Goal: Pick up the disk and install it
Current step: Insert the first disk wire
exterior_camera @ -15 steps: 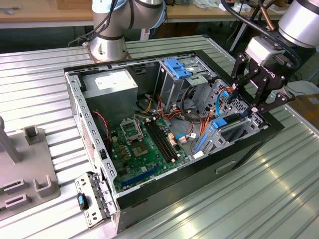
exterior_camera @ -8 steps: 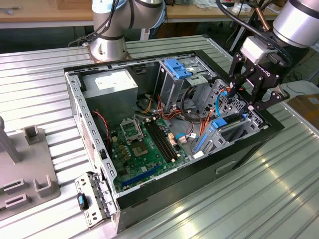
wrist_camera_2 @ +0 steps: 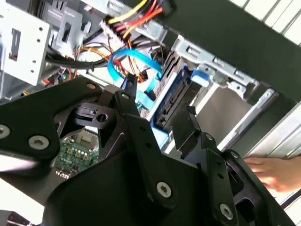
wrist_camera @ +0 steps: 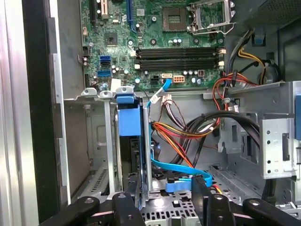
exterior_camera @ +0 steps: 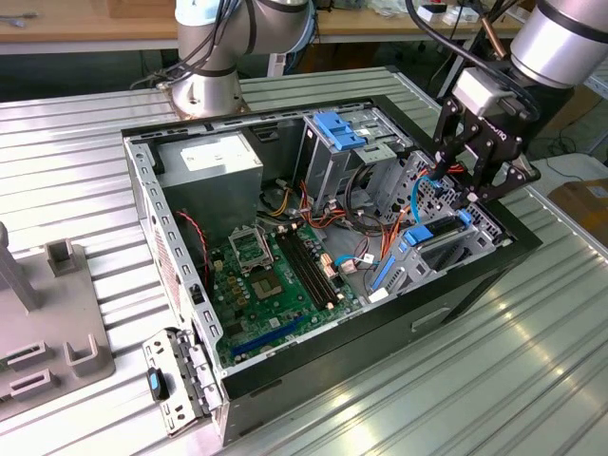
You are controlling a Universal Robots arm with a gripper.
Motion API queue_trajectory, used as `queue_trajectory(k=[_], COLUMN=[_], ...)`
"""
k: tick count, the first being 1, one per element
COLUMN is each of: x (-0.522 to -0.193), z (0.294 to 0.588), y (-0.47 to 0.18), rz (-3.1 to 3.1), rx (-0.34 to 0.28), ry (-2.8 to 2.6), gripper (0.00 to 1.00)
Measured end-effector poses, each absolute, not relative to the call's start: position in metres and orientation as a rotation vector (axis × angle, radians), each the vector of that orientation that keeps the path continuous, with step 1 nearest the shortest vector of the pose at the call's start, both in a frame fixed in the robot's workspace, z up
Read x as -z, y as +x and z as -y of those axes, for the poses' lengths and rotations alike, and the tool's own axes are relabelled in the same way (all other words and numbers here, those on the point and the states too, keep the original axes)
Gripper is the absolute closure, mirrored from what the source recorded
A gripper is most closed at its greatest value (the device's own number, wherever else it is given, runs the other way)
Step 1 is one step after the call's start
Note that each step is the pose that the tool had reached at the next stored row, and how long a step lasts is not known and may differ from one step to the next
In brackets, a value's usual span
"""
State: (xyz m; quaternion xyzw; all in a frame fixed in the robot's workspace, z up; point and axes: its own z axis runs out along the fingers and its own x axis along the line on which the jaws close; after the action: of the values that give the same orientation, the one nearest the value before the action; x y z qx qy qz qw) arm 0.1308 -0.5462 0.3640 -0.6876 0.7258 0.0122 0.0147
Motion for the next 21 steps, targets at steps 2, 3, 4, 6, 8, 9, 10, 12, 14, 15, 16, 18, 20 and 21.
queue_trajectory(k=[2,3,4,6,8,9,10,12,14,15,16,18,20,21], x=[-0.3640,-0.3640,-0.3639,-0.3638,-0.3639,-0.3638,-0.3639,-0.3639,-0.3639,-0.3639,-0.3638,-0.3638,-0.3637,-0.3639], z=[0.5463,0.5462,0.5462,0.5462,0.5462,0.5462,0.5462,0.5462,0.5462,0.5462,0.5462,0.5462,0.5458,0.5452], y=[0.1308,0.1308,0.1308,0.1308,0.1308,0.1308,0.1308,0.1308,0.1308,0.1308,0.1308,0.1307,0.1298,0.1277], rz=[-2.261,-2.261,-2.261,-2.261,-2.261,-2.261,-2.261,-2.262,-2.262,-2.262,-2.263,-2.263,-2.262,-2.262], rx=[-0.038,-0.037,-0.038,-0.038,-0.038,-0.038,-0.038,-0.038,-0.038,-0.038,-0.038,-0.038,-0.038,-0.036], ry=[-2.139,-2.139,-2.138,-2.138,-2.138,-2.138,-2.138,-2.137,-2.137,-2.137,-2.137,-2.136,-2.136,-2.136], gripper=[0.44,0.44,0.44,0.44,0.44,0.44,0.44,0.52,0.64,0.71,0.71,0.71,0.71,0.71])
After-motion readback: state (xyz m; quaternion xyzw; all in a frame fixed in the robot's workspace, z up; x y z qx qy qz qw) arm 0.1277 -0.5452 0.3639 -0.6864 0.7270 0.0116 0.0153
